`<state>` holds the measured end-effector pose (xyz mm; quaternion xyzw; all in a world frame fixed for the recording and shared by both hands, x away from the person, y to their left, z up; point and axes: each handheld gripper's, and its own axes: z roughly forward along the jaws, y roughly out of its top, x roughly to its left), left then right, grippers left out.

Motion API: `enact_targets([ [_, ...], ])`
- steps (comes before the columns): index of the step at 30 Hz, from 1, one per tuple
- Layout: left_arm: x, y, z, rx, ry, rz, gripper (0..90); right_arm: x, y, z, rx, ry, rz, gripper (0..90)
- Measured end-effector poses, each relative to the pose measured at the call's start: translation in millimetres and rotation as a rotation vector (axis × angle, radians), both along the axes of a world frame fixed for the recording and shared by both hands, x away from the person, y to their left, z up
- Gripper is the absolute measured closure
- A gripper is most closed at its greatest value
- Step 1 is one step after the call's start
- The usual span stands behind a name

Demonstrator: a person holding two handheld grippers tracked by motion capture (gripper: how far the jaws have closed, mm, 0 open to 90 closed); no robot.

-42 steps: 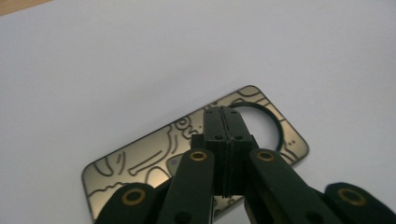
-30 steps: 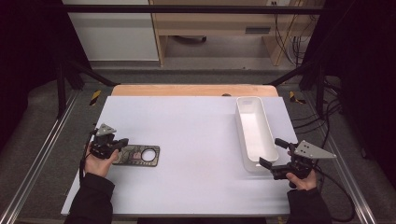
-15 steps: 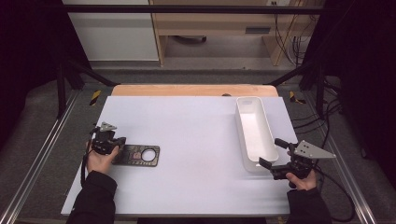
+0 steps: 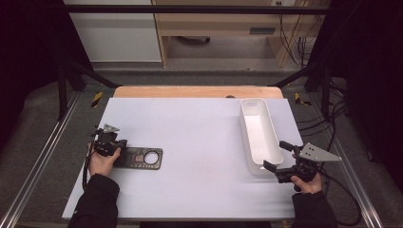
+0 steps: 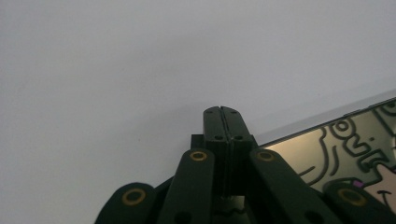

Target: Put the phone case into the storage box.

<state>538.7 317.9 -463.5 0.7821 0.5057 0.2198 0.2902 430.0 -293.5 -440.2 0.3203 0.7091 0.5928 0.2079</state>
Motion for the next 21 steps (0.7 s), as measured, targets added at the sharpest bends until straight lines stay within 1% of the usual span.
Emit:
enact_targets([
  [2,0.3,0.7,-0.2,-0.005,0.001,0.000,89.3,0.0,-0.1,0.0,0.001,0.000,0.000,0.4],
  [8,-0.3,0.3,-0.1,0.003,0.005,-0.006,89.3,-0.1,0.7,-0.4,0.002,0.003,0.000,0.4],
  [13,-4.1,-1.2,1.4,0.026,0.017,-0.010,89.4,-0.5,-0.3,0.3,0.003,-0.001,-0.003,0.4],
  [16,-10.1,-2.0,2.6,0.038,0.030,-0.018,89.4,-0.6,-0.3,0.3,0.003,-0.001,-0.003,0.4],
  [20,-15.4,-1.2,2.7,0.037,0.035,-0.026,89.4,-0.8,-0.3,0.4,0.004,-0.002,-0.001,0.4],
  [21,-20.0,-1.1,2.8,0.038,0.037,-0.030,89.4,-0.9,-0.4,0.7,0.005,-0.001,-0.001,0.4],
])
